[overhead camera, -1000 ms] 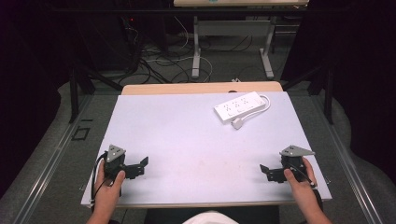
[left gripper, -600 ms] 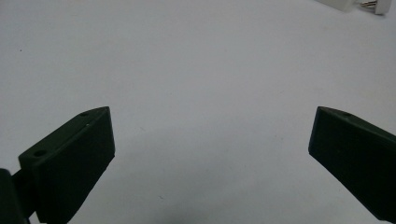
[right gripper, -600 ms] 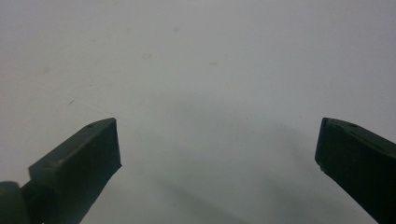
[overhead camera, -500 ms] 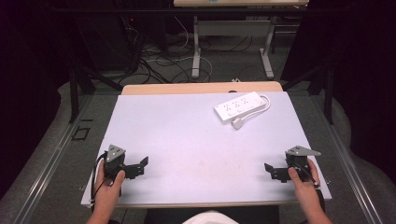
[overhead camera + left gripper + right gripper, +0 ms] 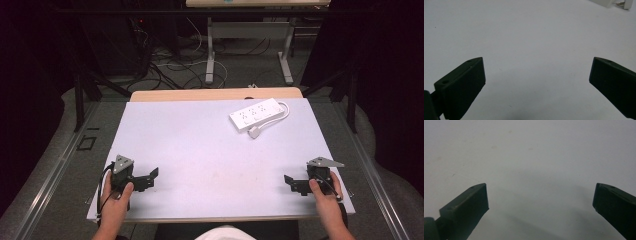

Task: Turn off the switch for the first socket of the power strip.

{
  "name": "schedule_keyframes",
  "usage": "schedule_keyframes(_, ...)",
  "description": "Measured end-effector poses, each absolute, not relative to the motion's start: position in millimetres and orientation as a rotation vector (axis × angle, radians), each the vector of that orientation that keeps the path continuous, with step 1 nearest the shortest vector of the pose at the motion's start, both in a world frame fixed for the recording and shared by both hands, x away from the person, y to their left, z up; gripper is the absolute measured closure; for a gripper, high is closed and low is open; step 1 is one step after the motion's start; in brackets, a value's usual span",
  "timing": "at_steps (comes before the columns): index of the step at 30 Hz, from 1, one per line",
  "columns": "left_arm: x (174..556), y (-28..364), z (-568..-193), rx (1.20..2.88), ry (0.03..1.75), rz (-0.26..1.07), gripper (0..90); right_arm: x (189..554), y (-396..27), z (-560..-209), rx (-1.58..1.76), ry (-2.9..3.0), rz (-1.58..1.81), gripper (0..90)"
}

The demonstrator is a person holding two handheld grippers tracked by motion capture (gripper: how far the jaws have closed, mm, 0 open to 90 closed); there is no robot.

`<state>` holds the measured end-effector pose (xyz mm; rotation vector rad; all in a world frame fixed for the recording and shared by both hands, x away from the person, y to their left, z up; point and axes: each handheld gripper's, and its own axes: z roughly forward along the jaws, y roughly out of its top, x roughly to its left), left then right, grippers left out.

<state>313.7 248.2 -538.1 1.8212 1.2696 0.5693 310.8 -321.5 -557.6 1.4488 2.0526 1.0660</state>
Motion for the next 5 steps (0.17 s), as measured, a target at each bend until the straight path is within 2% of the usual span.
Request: schedule_keyframes(5,314.1,247.5,-538.9,1.813,1.268,0.581,0.3,311.3,-323.3,-556.9,1.455,2.037,1.072,0.0)
